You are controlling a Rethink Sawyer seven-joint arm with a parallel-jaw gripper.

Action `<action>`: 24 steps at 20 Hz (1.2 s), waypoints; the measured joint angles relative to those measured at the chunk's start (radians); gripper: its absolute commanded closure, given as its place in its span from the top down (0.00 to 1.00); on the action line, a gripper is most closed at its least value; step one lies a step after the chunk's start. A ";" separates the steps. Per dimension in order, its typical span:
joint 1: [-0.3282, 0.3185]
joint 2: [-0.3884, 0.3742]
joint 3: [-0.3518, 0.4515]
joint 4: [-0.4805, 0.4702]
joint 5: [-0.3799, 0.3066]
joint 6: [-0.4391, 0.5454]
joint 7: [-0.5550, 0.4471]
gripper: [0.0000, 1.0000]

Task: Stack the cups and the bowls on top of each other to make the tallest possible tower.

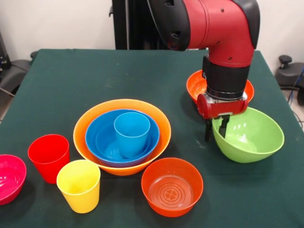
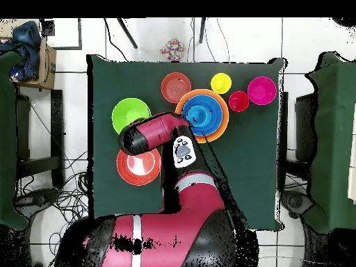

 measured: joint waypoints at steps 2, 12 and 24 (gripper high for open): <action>-0.002 -0.002 0.003 0.000 0.000 0.000 0.000 0.00; -0.033 -0.024 0.047 0.009 0.010 0.001 0.000 0.00; -0.208 -0.161 0.203 0.129 0.108 0.125 0.000 0.00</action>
